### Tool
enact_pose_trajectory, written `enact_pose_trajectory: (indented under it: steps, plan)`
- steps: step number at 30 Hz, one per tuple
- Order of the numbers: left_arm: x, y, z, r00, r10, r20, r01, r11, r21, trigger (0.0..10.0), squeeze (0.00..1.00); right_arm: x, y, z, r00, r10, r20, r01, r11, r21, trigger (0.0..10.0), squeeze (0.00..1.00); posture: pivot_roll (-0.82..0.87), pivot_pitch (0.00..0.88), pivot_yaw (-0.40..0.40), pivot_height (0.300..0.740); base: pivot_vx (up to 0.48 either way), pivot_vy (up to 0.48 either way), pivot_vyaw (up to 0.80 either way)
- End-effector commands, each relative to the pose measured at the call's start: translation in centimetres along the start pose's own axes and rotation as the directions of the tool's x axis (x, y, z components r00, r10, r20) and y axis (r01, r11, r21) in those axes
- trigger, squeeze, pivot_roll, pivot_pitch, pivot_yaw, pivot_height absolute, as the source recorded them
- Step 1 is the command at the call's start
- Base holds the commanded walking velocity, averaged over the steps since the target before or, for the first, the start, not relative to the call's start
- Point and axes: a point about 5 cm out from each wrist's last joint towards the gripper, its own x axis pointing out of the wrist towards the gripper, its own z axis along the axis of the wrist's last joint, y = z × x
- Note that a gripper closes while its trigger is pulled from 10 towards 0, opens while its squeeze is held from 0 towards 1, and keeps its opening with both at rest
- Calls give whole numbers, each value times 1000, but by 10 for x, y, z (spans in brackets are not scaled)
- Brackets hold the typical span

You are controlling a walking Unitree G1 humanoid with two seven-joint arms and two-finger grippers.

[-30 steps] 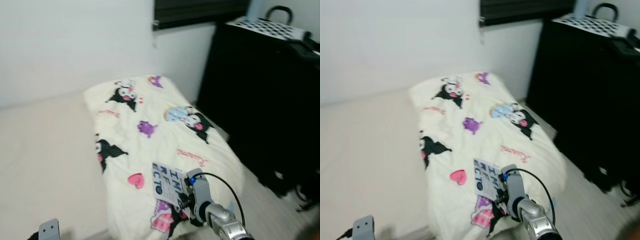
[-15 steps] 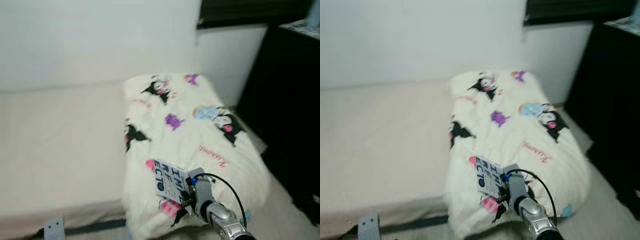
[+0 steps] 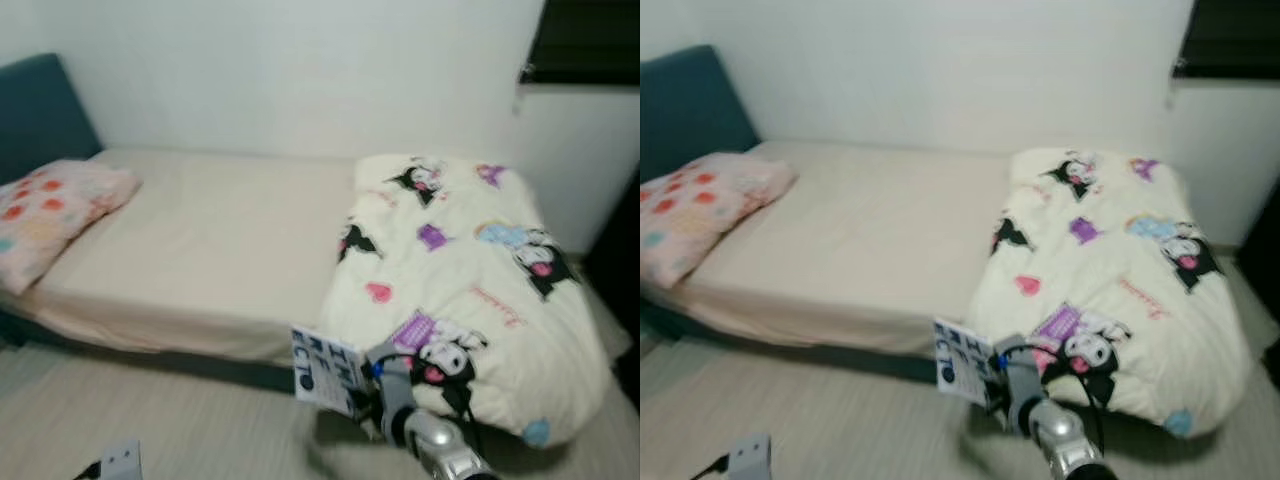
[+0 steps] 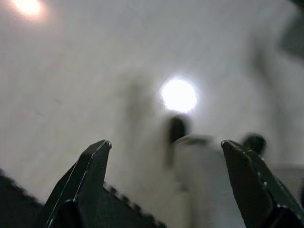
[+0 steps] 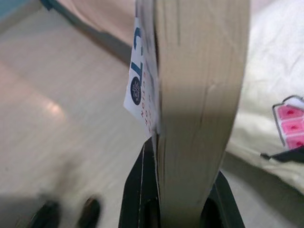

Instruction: Clean up the room

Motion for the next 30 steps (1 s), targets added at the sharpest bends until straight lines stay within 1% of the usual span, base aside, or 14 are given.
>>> enact_pose_trajectory:
  steps: [1, 2, 4, 6, 7, 8, 11, 12, 15, 20, 21, 22, 25, 30]
  plan:
    - [0, -4, 4, 1000, -28, 2, 28, 999, 34, 10000, 0, 1, -1, 2, 1000, -5, 11, 5, 1000, -7, 10000, 0, -214, 91, -15, 740, 0, 0, 694]
    - [0, -4, 4, 1000, -28, 2, 28, 999, 34, 10000, 0, 1, -1, 2, 1000, -5, 11, 5, 1000, -7, 10000, 0, -214, 91, -15, 740, 0, 0, 694]
    - [0, -8, 2, 1000, -26, -8, 27, 998, 61, 10000, 0, 1, 0, 2, 1000, -2, 15, 2, 1000, -5, 10000, 0, -213, 93, -14, 740, 337, -337, 697]
    - [0, -10, 3, 1000, -26, -2, 26, 998, 60, 10000, 0, 1, 0, 2, 1000, -1, 15, 1, 1000, -6, 10000, 0, -213, 93, -14, 740, 337, -337, 700]
    - [1, -13, 4, 1000, -18, 1, 18, 999, 48, 10000, 0, 1, 1, 2, 1000, 3, 12, -3, 1000, -10, 10000, 0, -211, 93, -15, 740, 0, 0, 694]
    - [1, -13, 4, 1000, -18, 1, 18, 999, 48, 10000, 0, 1, 1, 2, 1000, 3, 12, -3, 1000, -10, 10000, 0, -211, 93, -15, 740, 0, 0, 694]
    - [1, -19, 7, 1000, -22, 5, 22, 998, 62, 10000, 0, 1, 2, 1, 1000, 7, 7, -7, 1000, -14, 10000, 0, -212, 95, -16, 740, 0, 0, 696]
    - [1, -19, 7, 1000, -22, 5, 22, 998, 62, 10000, 0, 1, 2, 1, 1000, 7, 7, -7, 1000, -14, 10000, 0, -212, 95, -16, 740, 0, 0, 694]
    - [1, -13, 6, 999, -32, 16, 31, 998, 51, 10000, 0, 0, 1, -4, 1000, -2, -6, 2, 1000, -10, 10000, 0, -213, 95, -18, 740, 0, 0, 696]
    - [0, -12, 6, 998, -60, 21, 59, 997, 44, 10000, 0, -2, -2, -9, 999, -32, -28, 32, 999, -3, 10000, 0, -215, 99, -21, 740, 0, 0, 659]
    - [0, -15, 6, 997, -71, 24, 70, 997, 44, 10000, 0, -3, -4, -11, 998, -58, -34, 58, 998, 4, 10000, 0, -216, 98, -22, 740, 352, 0, 0]
    - [0, -15, 6, 997, -71, 24, 70, 997, 44, 10000, 0, -3, -4, -11, 998, -58, -34, 58, 998, 4, 10000, 0, -216, 98, -22, 740, 352, 0, 0]
    - [0, -23, 3, 996, -87, 25, 86, 996, 38, 10000, 0, -4, -9, -13, 994, -98, -43, 99, 995, 16, 10000, 0, -218, 97, -24, 740, 394, 0, 0]
    - [-1, -23, -6, 995, -94, 15, 93, 995, 36, 10000, 0, -5, -12, -10, 993, -113, -34, 114, 993, 23, 10000, 0, -220, 93, -24, 740, 398, 0, 0]
